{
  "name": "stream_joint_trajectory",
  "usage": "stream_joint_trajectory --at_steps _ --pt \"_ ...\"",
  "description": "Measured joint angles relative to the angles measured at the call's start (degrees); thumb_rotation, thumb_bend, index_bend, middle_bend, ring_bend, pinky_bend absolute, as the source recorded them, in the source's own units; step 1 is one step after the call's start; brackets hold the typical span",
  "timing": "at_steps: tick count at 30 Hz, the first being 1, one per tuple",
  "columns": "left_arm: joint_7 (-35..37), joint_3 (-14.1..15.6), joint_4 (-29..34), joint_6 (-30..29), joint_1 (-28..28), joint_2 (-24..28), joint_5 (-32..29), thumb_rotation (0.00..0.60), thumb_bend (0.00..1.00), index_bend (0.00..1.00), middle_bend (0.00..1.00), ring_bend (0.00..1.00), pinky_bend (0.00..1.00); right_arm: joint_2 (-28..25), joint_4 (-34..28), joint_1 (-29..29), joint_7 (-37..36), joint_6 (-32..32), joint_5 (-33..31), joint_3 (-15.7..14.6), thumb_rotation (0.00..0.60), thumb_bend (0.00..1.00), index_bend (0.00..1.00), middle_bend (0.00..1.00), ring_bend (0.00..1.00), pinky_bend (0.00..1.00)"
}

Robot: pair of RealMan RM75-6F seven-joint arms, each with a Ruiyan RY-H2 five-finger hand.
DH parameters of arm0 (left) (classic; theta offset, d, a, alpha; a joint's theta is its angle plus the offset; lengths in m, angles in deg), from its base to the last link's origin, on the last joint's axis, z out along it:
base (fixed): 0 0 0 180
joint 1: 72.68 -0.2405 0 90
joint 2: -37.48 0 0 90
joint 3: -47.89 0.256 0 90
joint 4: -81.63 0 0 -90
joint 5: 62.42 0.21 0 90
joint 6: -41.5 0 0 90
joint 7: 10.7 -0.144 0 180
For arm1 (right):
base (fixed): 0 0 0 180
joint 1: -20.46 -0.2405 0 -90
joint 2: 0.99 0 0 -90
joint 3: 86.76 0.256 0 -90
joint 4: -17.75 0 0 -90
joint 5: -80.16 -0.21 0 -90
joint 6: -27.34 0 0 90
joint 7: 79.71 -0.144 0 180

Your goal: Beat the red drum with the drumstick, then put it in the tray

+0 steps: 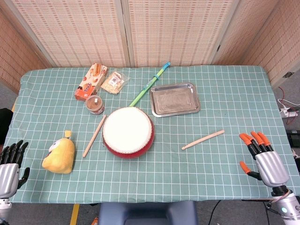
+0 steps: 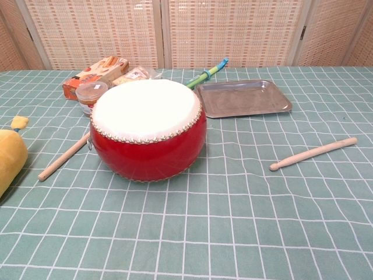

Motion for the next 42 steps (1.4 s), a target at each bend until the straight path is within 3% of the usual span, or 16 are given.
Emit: stream_joint_trajectory --at_steps 6,14,23,33,42 --pt "-0.11 0.08 -0.3 0.23 0.17 -0.42 0.0 0.6 0.4 0.03 0.0 0.0 0.0 0.7 0.02 1.65 1.65 -3.17 0.89 -0.34 0.6 0.33 0.14 0.11 0.0 0.0" --pt "0.5 0.27 -0.66 0.12 0.11 -0.65 0.16 0.6 0.39 0.03 0.0 0.0 0.0 3.39 2.68 0.81 1.24 -3.24 -0.44 1.26 0.6 0.33 0.33 0.11 0.03 0.06" --pt "0.81 0.41 -1.14 0.36 -0.05 -0.78 -0.41 0.6 0.4 0.03 0.0 0.0 0.0 9.34 7.87 -8.1 1.93 9.12 -2.18 3.45 0.6 0.36 0.43 0.11 0.04 0.06" --pt "2.24 0.51 -2.6 0.53 -0.82 -0.87 -1.86 0.6 0.4 0.03 0.0 0.0 0.0 21.39 21.78 -18.71 2.32 24.29 -5.31 4.67 0.6 0.36 0.44 0.11 0.04 0.06" --pt "2.79 0.43 -3.33 0.78 -0.96 -0.98 -2.34 0.6 0.4 0.03 0.0 0.0 0.0 26.33 27.55 -22.46 2.24 29.03 -7.09 4.27 0.6 0.36 0.45 0.11 0.04 0.06"
